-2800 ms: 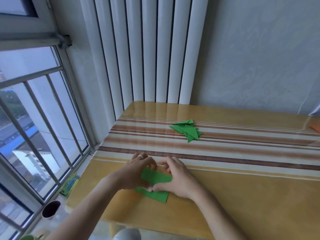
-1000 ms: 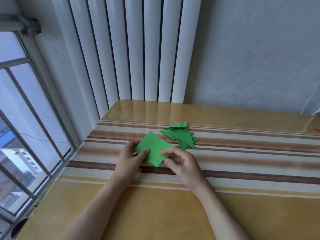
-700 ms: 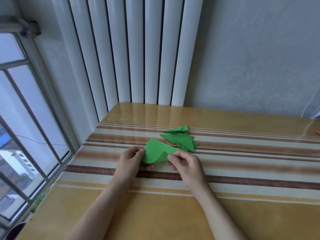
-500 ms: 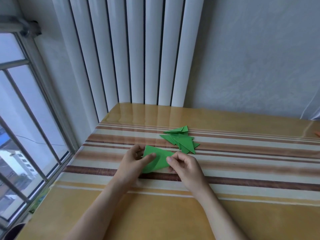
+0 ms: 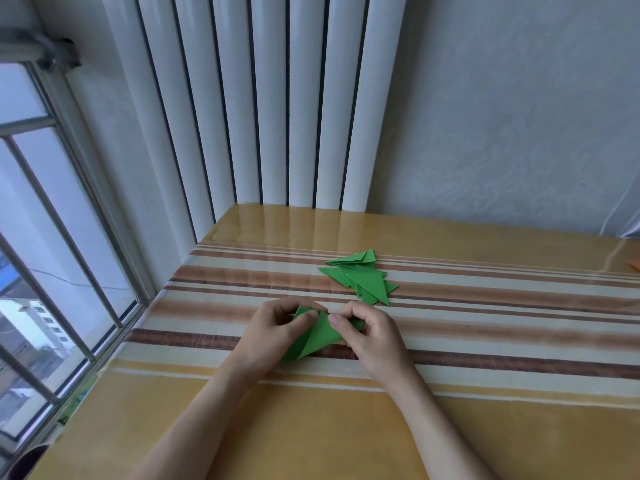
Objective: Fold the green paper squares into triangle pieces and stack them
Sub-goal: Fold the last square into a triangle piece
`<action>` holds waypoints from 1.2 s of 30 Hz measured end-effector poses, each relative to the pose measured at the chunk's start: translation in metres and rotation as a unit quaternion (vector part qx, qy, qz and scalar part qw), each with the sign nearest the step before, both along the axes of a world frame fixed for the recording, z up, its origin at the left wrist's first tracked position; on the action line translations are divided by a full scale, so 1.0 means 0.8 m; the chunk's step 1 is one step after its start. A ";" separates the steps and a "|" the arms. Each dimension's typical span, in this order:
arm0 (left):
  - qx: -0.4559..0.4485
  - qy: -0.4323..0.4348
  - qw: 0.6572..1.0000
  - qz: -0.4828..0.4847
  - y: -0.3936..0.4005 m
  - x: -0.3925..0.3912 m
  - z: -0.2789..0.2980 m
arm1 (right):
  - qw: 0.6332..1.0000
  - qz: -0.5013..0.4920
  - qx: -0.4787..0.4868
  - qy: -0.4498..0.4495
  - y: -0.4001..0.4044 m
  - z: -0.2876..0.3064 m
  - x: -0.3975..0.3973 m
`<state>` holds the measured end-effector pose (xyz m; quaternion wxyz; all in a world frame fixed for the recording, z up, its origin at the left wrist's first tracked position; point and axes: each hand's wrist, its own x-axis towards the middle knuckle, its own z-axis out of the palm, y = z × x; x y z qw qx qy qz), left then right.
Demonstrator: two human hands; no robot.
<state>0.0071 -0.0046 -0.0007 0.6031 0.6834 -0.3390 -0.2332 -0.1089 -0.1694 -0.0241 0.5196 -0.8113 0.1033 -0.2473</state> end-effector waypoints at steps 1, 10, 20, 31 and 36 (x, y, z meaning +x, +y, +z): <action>-0.001 -0.003 1.000 0.000 0.000 0.000 0.000 | 1.000 -0.002 -0.005 -0.001 0.000 0.000 0.000; -0.030 0.015 0.999 0.031 -0.003 0.000 -0.005 | 1.000 -0.015 -0.004 -0.013 0.005 -0.001 0.002; -0.065 0.047 0.996 0.023 -0.003 -0.002 -0.004 | 0.968 0.011 0.252 -0.010 0.008 0.013 0.000; -0.038 -0.001 0.999 0.037 -0.008 0.001 -0.013 | 0.972 -0.022 0.233 -0.027 0.007 0.006 0.005; -0.043 -0.043 0.997 0.040 -0.009 0.001 -0.015 | 0.972 -0.030 0.231 -0.022 0.008 0.005 0.006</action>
